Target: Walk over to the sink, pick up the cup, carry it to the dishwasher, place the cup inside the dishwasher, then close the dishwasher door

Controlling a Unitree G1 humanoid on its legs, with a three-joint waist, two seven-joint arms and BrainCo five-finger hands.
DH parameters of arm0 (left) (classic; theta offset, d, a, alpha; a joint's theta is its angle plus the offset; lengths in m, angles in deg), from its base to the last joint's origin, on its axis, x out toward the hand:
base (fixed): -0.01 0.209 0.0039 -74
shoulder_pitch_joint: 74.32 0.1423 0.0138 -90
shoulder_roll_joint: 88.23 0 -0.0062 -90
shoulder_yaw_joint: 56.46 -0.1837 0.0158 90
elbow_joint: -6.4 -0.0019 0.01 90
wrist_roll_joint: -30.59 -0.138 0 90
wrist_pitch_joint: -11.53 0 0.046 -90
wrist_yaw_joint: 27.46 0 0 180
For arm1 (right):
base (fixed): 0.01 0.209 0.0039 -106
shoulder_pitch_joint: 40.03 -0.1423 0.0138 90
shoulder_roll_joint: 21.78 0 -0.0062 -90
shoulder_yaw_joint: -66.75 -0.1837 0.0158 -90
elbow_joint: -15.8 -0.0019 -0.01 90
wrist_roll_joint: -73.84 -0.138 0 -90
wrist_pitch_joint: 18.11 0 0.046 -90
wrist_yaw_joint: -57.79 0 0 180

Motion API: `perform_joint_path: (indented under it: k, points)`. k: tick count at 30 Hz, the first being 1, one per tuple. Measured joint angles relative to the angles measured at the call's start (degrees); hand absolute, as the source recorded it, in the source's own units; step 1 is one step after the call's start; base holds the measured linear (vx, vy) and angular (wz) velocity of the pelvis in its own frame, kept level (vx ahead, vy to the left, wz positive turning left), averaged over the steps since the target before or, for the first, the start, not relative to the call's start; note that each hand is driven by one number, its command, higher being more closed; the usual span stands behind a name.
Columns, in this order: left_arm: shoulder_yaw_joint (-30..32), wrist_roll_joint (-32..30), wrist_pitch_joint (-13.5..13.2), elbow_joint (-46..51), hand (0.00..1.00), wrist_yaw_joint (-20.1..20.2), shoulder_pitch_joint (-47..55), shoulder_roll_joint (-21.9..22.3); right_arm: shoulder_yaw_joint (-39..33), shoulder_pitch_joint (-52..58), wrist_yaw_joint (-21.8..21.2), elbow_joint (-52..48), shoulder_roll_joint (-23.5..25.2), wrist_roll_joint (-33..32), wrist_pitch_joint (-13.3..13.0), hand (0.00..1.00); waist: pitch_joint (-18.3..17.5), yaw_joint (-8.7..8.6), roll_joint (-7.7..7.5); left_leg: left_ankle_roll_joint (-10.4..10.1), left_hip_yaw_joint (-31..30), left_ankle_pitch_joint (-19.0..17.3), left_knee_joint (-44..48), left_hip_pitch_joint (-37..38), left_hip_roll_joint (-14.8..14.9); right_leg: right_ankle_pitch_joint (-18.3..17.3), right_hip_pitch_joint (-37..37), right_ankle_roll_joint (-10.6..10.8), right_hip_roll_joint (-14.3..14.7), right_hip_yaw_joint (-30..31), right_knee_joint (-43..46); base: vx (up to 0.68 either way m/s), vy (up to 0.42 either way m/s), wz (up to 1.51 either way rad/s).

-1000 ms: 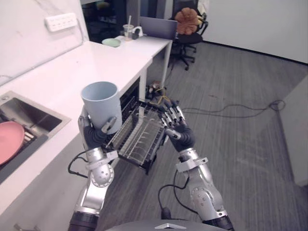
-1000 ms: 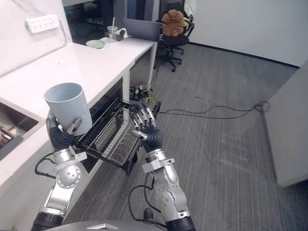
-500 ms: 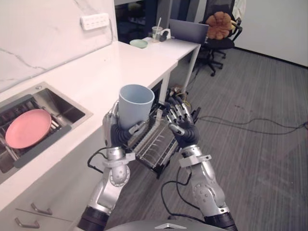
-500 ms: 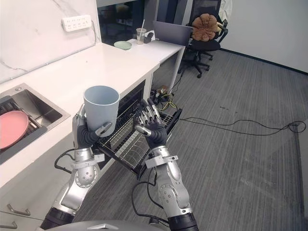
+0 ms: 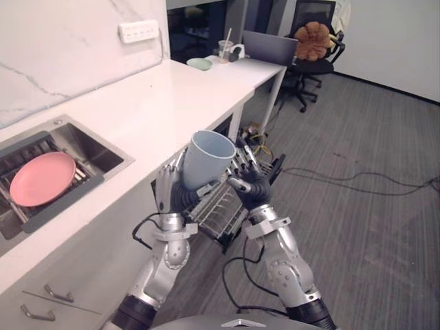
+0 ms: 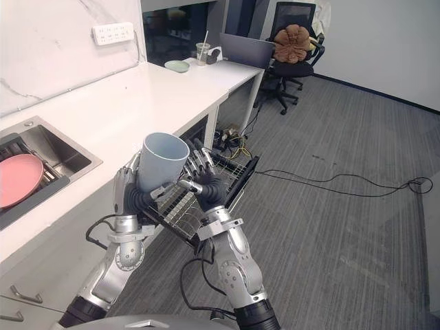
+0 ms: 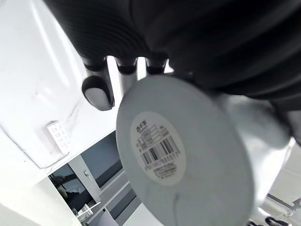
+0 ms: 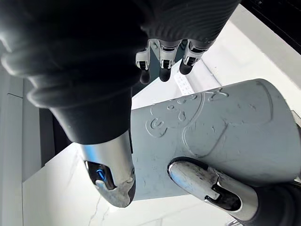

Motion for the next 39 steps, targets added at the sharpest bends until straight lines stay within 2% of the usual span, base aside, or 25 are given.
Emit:
perform_joint_path:
  k: [7, 13, 22, 30, 39]
  points:
    - [-1.3, -4.1, 0.5, 0.0, 1.00, -1.0, -0.2, -0.3, 2.3, -1.7, 2.6, 0.0, 0.1, 0.5, 0.7, 0.00, 0.1, 0.21, -0.08, 0.1, -0.1, 0.0, 0.0, 0.4, -0.1, 0.0, 0.4, 0.0, 0.0, 0.1, 0.0, -0.02, -0.005, 0.00]
    - [-2.5, -4.8, 1.6, 0.0, 1.00, -1.6, -0.2, -0.3, 3.8, -1.7, 5.4, 0.0, 0.0, 2.6, 1.3, 0.00, 0.1, 0.24, -0.09, 0.1, 0.0, 0.0, 0.0, 0.4, -0.1, -0.2, 0.4, -0.2, -0.1, 0.1, 0.0, -0.01, -0.003, 0.00]
    - [-2.8, -4.9, 2.6, -0.1, 1.00, -1.7, -0.2, -0.5, 4.5, -2.1, 6.9, 0.0, 0.0, 2.8, 2.1, 0.00, 0.1, 0.35, -0.09, 0.0, -0.1, 0.0, -0.1, 0.3, -0.1, -0.2, 0.3, -0.1, -0.1, 0.0, 0.0, 0.00, 0.000, 0.00]
    - [-3.9, -5.6, 3.9, -0.1, 1.00, -2.1, -0.2, -1.6, 4.9, -2.3, 8.0, 0.0, -0.1, 5.5, 2.3, 0.00, 0.1, 0.54, -0.09, 0.0, -0.2, 0.0, -0.1, 0.1, -0.1, -0.2, 0.2, -0.1, -0.1, 0.0, 0.0, 0.00, 0.000, 0.00]
    - [-4.1, -9.8, 4.9, -0.1, 1.00, -2.1, -1.6, -2.7, 5.4, -3.3, 9.0, -0.7, -1.8, 7.2, 2.6, 0.00, 0.1, 0.66, -0.09, 0.1, -0.2, 0.0, -0.1, 0.0, -0.2, -0.2, 0.1, -0.1, -0.1, 0.0, 0.0, 0.00, 0.000, 0.00]
